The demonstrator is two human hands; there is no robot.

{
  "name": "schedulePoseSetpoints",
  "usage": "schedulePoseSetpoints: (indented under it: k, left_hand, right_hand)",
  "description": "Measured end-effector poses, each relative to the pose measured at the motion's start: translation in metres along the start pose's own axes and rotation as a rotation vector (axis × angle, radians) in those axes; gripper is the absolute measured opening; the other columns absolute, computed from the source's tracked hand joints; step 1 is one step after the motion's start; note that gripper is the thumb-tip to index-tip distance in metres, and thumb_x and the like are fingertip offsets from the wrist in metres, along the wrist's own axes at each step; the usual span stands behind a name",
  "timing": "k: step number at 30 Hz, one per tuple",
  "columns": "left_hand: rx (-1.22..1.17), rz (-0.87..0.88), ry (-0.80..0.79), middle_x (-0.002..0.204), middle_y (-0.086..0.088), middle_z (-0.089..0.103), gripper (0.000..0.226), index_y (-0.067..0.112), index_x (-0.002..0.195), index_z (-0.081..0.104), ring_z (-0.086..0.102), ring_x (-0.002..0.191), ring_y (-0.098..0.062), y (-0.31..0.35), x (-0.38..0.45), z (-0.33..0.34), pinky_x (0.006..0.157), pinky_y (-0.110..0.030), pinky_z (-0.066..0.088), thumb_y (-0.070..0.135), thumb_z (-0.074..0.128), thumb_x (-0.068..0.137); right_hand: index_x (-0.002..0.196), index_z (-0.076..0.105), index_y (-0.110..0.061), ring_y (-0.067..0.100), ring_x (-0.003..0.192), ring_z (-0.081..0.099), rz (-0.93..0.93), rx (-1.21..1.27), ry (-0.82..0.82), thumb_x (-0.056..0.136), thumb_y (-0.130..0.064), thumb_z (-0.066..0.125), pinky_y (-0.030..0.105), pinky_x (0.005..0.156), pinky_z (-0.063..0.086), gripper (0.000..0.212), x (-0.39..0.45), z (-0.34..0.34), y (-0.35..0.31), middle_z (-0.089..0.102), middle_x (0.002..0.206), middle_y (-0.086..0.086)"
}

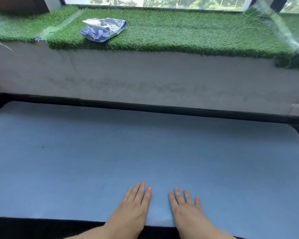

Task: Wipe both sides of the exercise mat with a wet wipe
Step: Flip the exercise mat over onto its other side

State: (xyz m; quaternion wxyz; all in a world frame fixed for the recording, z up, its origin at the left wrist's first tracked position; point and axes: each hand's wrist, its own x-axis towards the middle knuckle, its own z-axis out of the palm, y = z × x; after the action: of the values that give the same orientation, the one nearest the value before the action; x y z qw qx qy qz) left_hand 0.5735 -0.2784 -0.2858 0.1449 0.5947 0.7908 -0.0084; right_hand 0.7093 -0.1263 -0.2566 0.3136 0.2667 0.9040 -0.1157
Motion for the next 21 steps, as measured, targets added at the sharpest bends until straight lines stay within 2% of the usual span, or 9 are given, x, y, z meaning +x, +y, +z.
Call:
schedulePoseSetpoints:
  k: [1, 2, 3, 8, 12, 14, 17, 19, 21]
  left_hand:
    - [-0.012, -0.001, 0.007, 0.126, -0.022, 0.066, 0.068, 0.001, 0.134, 0.043, 0.067, 0.115, -0.034, 0.0, 0.0, -0.009, 0.1, -0.045, 0.051, 0.012, 0.03, 0.068]
    - [-0.017, -0.003, 0.027, 0.125, -0.021, 0.067, 0.068, 0.001, 0.133, 0.044, 0.068, 0.113, -0.032, 0.002, -0.001, -0.019, 0.091, -0.044, 0.058, 0.012, 0.029, 0.068]
    - [-0.021, 0.001, 0.04, 0.123, -0.02, 0.069, 0.067, 0.002, 0.132, 0.044, 0.069, 0.111, -0.03, 0.004, -0.004, -0.029, 0.085, -0.044, 0.06, 0.012, 0.028, 0.067]
    - [0.017, 0.054, 0.058, 0.113, -0.017, 0.073, 0.062, 0.002, 0.127, 0.045, 0.073, 0.102, -0.027, 0.02, -0.017, -0.064, 0.078, -0.04, 0.061, 0.013, 0.03, 0.068]
    - [0.078, 0.093, 0.101, 0.119, -0.023, 0.069, 0.067, -0.006, 0.126, 0.062, 0.07, 0.108, -0.032, 0.033, -0.025, -0.111, 0.08, -0.044, 0.061, 0.013, 0.029, 0.071]
    - [0.12, 0.123, 0.205, 0.125, -0.027, 0.065, 0.068, -0.009, 0.125, 0.064, 0.066, 0.115, -0.036, 0.035, -0.028, -0.143, 0.085, -0.046, 0.059, 0.006, 0.02, 0.076]
    - [0.224, 0.165, 0.35, 0.132, -0.031, 0.059, 0.086, -0.012, 0.132, 0.056, 0.061, 0.122, -0.04, 0.035, -0.028, -0.183, 0.092, -0.046, 0.056, 0.005, -0.015, 0.088]
    - [0.277, 0.14, 0.391, 0.131, -0.031, 0.059, 0.092, -0.013, 0.133, 0.056, 0.062, 0.121, -0.039, 0.033, -0.025, -0.204, 0.092, -0.045, 0.056, 0.009, -0.022, 0.089]
    - [0.3, 0.108, 0.393, 0.128, -0.029, 0.062, 0.088, -0.011, 0.132, 0.058, 0.064, 0.118, -0.036, 0.032, -0.022, -0.221, 0.092, -0.043, 0.056, 0.008, -0.017, 0.09]
  right_hand:
    - [0.167, 0.013, -0.006, 0.05, 0.158, 0.015, 0.001, -0.084, -0.068, 0.099, 0.0, 0.033, 0.074, 0.12, 0.017, 0.071, -0.01, -0.012, 0.004, 0.005, 0.174, 0.021]
    - [0.168, -0.001, -0.009, 0.044, 0.16, 0.002, -0.015, -0.113, -0.128, 0.103, -0.002, 0.035, 0.067, 0.124, 0.009, 0.075, -0.022, -0.026, 0.003, -0.008, 0.175, 0.016]
    - [0.167, -0.006, -0.009, 0.042, 0.161, -0.002, -0.033, -0.135, -0.146, 0.105, -0.003, 0.037, 0.065, 0.125, 0.008, 0.076, -0.032, -0.038, 0.002, -0.011, 0.175, 0.014]
    - [0.167, -0.005, -0.006, 0.041, 0.161, 0.002, -0.07, -0.189, -0.159, 0.106, -0.002, 0.032, 0.06, 0.127, 0.01, 0.071, -0.067, -0.073, 0.007, -0.008, 0.175, 0.017]
    - [0.165, -0.006, 0.001, 0.036, 0.161, 0.008, -0.184, -0.193, -0.176, 0.104, 0.0, 0.038, 0.042, 0.13, 0.011, 0.076, -0.104, -0.115, 0.016, -0.005, 0.174, 0.024]
    - [0.166, -0.001, -0.003, 0.03, 0.161, 0.014, -0.228, -0.144, -0.183, 0.1, 0.0, 0.038, 0.036, 0.13, 0.015, 0.077, -0.125, -0.144, 0.021, 0.001, 0.175, 0.018]
    - [0.164, 0.016, -0.014, 0.024, 0.154, 0.032, -0.197, -0.074, -0.13, 0.094, -0.001, 0.037, 0.037, 0.125, 0.029, 0.074, -0.149, -0.185, 0.026, 0.026, 0.171, 0.004]
    - [0.15, 0.036, -0.023, 0.028, 0.136, 0.052, -0.151, -0.069, -0.09, 0.089, -0.005, 0.038, 0.045, 0.113, 0.045, 0.064, -0.157, -0.212, 0.027, 0.052, 0.149, 0.002]
    - [0.137, 0.044, -0.027, 0.027, 0.121, 0.06, -0.167, -0.136, -0.051, 0.084, -0.007, 0.038, 0.047, 0.102, 0.052, 0.057, -0.158, -0.234, 0.03, 0.06, 0.13, 0.0]
